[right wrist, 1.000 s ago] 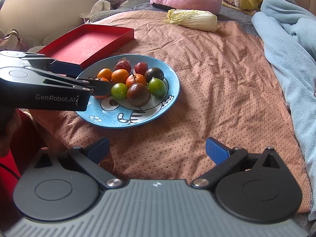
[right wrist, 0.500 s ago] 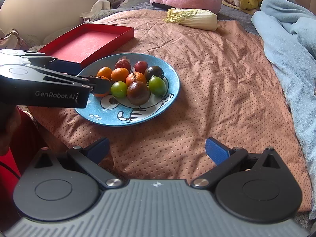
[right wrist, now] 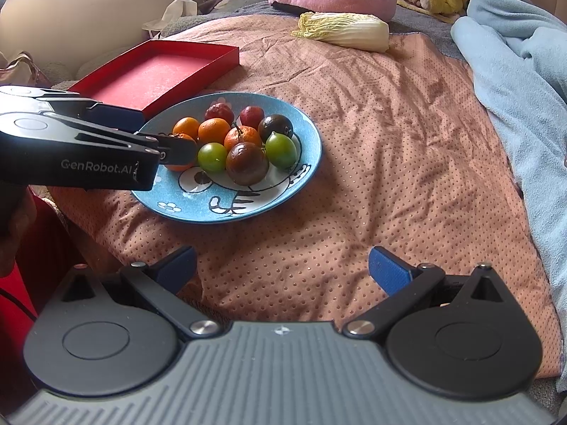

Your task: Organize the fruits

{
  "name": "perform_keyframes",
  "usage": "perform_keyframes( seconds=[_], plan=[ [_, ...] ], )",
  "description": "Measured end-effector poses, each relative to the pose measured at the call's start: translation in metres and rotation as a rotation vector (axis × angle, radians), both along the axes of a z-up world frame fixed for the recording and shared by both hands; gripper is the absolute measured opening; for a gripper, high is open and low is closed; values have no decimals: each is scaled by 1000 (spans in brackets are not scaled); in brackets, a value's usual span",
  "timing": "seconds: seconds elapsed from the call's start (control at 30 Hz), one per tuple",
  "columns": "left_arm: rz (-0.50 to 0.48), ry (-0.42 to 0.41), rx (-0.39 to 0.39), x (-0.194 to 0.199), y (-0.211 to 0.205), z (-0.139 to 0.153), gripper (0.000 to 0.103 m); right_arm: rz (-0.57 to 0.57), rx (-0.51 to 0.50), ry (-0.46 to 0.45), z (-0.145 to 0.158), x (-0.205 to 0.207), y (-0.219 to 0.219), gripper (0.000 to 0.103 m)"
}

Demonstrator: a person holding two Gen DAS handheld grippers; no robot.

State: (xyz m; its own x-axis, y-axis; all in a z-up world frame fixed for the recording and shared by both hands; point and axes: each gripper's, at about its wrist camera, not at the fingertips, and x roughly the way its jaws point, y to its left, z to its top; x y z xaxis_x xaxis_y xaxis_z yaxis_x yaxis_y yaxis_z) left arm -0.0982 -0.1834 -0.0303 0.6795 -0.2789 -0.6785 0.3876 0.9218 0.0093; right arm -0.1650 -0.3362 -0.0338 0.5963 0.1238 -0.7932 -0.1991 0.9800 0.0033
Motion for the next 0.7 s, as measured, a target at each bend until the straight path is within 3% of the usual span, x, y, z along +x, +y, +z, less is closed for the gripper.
perform_keyframes(
  seconds=[0.27, 0.4, 0.7],
  plan=[
    [12, -5, -24, 1, 4, 0, 70, -5, 2, -1, 0, -2, -3, 103],
    [30, -78, -11, -3, 4, 5, 71, -7, 6, -2, 0, -1, -3, 103],
    [-13, -63, 1, -5, -1, 4, 71, -6, 10, -3, 1, -1, -3, 103]
  ],
)
